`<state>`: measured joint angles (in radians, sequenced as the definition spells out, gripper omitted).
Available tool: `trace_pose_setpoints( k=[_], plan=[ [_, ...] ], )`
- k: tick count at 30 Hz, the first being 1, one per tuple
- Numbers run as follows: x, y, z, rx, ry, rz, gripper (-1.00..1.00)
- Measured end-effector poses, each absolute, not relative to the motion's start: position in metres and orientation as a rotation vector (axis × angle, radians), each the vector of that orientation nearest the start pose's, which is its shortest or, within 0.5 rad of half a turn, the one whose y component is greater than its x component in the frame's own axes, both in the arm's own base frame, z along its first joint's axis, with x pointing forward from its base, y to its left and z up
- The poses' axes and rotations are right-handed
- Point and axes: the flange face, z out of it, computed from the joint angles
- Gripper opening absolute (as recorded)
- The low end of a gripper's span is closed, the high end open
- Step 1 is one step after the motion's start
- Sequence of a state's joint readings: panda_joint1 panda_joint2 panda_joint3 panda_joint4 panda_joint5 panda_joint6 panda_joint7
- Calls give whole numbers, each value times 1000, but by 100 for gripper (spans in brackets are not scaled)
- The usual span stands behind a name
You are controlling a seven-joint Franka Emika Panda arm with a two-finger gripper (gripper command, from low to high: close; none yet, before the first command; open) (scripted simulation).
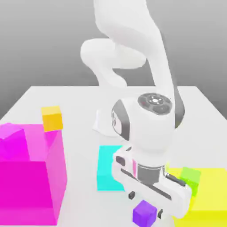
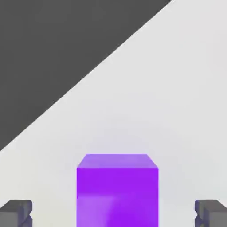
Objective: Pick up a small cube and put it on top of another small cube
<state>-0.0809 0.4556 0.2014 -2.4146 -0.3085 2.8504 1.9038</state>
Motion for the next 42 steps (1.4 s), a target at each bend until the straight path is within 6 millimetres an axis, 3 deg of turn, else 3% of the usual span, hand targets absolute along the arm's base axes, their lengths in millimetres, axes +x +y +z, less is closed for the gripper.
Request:
trace_pose_setpoints(
  k=[6,8,12,18,23,28,35,37,39,40,42],
  plan=[
    [474,82,125,-2289,2148,-1,-100],
    [476,83,139,-2286,2148,-1,-100],
    [475,79,187,-2290,2155,-8,-100],
    [474,-5,252,-2265,2310,-105,-100],
    [455,-73,312,-2182,2440,-126,-100],
    [421,-117,373,-2101,2495,-98,-100],
    [352,-162,449,-1957,2478,-11,-100],
    [345,-166,436,-1944,2469,-1,-100],
    [343,-167,410,-1940,2466,1,-100],
    [342,-167,399,-1940,2466,2,100],
    [342,-167,399,-1940,2466,2,100]
  ],
)
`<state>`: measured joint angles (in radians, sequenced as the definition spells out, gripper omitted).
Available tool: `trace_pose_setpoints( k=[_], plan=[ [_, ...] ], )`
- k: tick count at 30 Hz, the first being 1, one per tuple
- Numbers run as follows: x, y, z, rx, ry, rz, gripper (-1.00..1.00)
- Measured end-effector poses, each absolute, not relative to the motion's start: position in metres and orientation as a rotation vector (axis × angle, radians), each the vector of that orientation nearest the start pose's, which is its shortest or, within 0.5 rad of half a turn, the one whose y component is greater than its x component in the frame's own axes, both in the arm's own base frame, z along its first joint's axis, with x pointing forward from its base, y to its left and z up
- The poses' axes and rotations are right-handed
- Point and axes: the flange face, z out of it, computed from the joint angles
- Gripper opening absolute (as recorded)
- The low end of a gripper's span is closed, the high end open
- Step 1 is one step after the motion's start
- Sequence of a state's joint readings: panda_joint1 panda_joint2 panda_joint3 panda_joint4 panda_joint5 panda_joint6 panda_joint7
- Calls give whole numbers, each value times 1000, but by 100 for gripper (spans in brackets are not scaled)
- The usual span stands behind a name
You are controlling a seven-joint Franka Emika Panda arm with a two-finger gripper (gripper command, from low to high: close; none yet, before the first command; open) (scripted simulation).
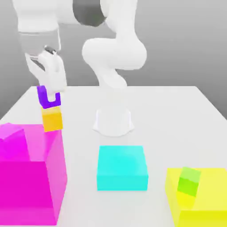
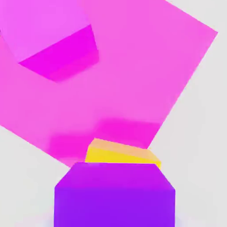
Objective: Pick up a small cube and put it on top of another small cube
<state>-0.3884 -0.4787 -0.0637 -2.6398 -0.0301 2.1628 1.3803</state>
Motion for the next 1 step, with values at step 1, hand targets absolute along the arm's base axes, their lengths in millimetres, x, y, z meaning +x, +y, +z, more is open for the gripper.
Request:
trace_pose_setpoints(
  k=[1],
  plan=[
    [342,-167,399,-1940,2466,2,100]
  ],
)
